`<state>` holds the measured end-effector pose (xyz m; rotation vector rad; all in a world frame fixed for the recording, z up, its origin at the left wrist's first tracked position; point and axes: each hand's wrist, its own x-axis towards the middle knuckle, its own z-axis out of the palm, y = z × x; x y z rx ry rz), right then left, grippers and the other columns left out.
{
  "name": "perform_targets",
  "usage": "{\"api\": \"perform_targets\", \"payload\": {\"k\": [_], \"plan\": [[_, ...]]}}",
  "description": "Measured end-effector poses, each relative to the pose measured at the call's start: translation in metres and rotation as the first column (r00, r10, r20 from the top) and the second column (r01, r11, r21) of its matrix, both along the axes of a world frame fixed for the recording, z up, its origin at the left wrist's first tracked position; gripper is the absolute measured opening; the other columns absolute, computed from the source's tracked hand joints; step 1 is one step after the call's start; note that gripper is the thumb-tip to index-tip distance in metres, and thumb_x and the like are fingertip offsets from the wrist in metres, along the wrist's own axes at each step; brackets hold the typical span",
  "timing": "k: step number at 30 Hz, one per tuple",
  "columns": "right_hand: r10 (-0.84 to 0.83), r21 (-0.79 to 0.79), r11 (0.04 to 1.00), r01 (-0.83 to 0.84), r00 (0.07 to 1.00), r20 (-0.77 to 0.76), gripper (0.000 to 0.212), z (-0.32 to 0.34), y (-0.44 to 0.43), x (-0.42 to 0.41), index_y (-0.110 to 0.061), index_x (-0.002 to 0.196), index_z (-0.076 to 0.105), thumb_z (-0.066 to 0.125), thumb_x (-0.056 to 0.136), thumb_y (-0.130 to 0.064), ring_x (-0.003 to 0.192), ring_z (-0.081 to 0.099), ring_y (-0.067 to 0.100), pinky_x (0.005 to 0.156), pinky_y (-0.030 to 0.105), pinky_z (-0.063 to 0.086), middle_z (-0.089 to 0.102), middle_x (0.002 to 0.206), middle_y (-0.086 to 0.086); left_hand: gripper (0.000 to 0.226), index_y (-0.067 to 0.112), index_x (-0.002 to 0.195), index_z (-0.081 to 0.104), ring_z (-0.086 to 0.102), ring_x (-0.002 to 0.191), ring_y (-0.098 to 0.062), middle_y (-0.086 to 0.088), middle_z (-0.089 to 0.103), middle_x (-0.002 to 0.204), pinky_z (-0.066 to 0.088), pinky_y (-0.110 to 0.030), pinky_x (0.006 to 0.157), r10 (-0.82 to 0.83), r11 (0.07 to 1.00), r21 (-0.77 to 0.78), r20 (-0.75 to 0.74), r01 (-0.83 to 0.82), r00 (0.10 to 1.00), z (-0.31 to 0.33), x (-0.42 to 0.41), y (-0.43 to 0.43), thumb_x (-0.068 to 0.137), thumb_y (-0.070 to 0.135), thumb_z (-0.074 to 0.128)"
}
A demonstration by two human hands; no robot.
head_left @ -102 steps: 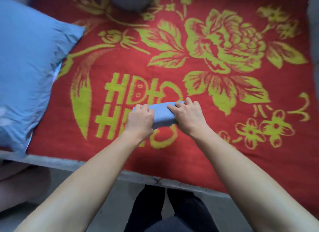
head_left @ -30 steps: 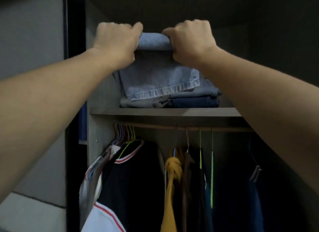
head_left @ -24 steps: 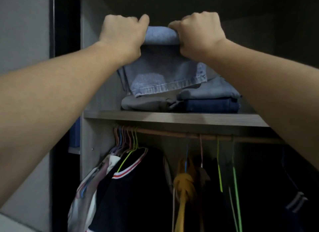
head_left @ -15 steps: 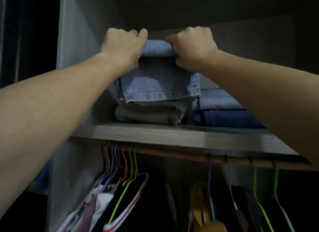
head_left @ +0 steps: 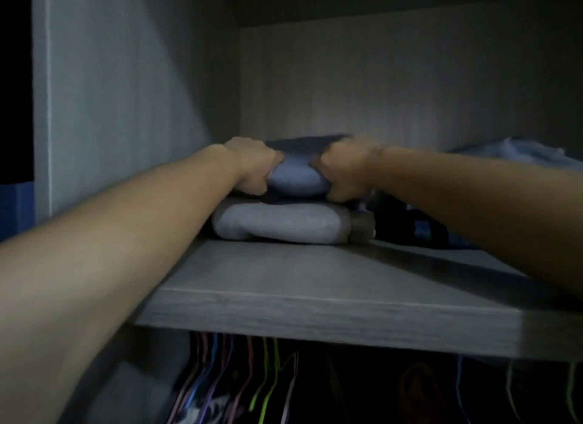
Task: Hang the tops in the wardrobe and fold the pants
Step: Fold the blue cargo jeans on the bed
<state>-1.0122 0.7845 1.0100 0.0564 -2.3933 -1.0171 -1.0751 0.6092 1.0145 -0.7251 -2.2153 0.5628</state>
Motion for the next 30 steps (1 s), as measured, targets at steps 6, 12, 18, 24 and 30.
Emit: {"api": "perform_targets", "payload": {"k": [6, 12, 18, 24, 30], "plan": [[0.035, -0.111, 0.993, -0.030, 0.998, 0.051, 0.028, 0.003, 0.000, 0.015, -0.024, 0.105, 0.051, 0.063, 0.083, -0.037, 0.081, 0.053, 0.022, 0.082, 0.040, 0.054, 0.058, 0.101, 0.003, 0.030, 0.027, 0.105, 0.049, 0.054, 0.086, -0.021, 0.002, 0.055, 0.104, 0.041, -0.034, 0.067, -0.066, 0.993, 0.106, 0.058, 0.060, 0.996, -0.001, 0.017, -0.004, 0.079, 0.025, 0.064], [0.147, -0.362, 0.930, -0.065, 0.968, 0.203, 0.057, -0.013, 0.011, 0.041, -0.025, 0.135, 0.048, 0.067, 0.082, -0.035, 0.105, 0.056, 0.024, 0.091, 0.037, 0.050, 0.055, 0.126, 0.005, 0.024, 0.023, 0.093, 0.047, 0.054, 0.082, -0.022, -0.001, 0.056, 0.094, 0.045, -0.033, 0.068, -0.063, 0.970, 0.241, 0.228, 0.006, 0.972, -0.011, 0.024, -0.013, 0.075, 0.018, 0.062], [0.108, -0.460, 0.885, 0.072, 0.929, 0.353, 0.082, -0.025, 0.009, 0.053, -0.030, 0.149, 0.032, 0.067, 0.075, -0.042, 0.129, 0.046, 0.023, 0.109, 0.039, 0.040, 0.045, 0.146, 0.002, 0.043, 0.025, 0.109, 0.035, 0.048, 0.098, -0.027, -0.006, 0.046, 0.107, 0.048, -0.043, 0.087, 0.080, 0.967, 0.181, 0.462, -0.182, 0.883, -0.021, 0.037, -0.011, 0.075, 0.020, 0.061], [0.107, -0.414, 0.910, 0.019, 0.955, 0.278, 0.092, -0.040, 0.002, 0.059, -0.026, 0.156, 0.016, 0.063, 0.085, -0.060, 0.143, 0.031, 0.024, 0.117, 0.038, 0.029, 0.026, 0.159, 0.004, 0.087, 0.028, 0.130, 0.024, 0.054, 0.102, -0.028, -0.005, 0.049, 0.111, 0.051, -0.042, 0.090, 0.101, 0.977, 0.109, 0.511, -0.181, 0.854, -0.038, 0.047, -0.015, 0.065, 0.040, 0.080], [-0.005, -0.452, 0.886, 0.106, 0.976, 0.220, 0.096, -0.028, 0.004, 0.070, -0.027, 0.155, 0.024, 0.065, 0.078, -0.068, 0.135, 0.042, 0.027, 0.112, 0.042, 0.035, 0.039, 0.153, 0.003, 0.078, 0.021, 0.137, 0.029, 0.052, 0.104, -0.028, -0.009, 0.052, 0.123, 0.048, -0.039, 0.090, -0.037, 0.970, 0.235, 0.383, -0.059, 0.923, -0.044, 0.038, -0.022, 0.076, 0.032, 0.077]]}}
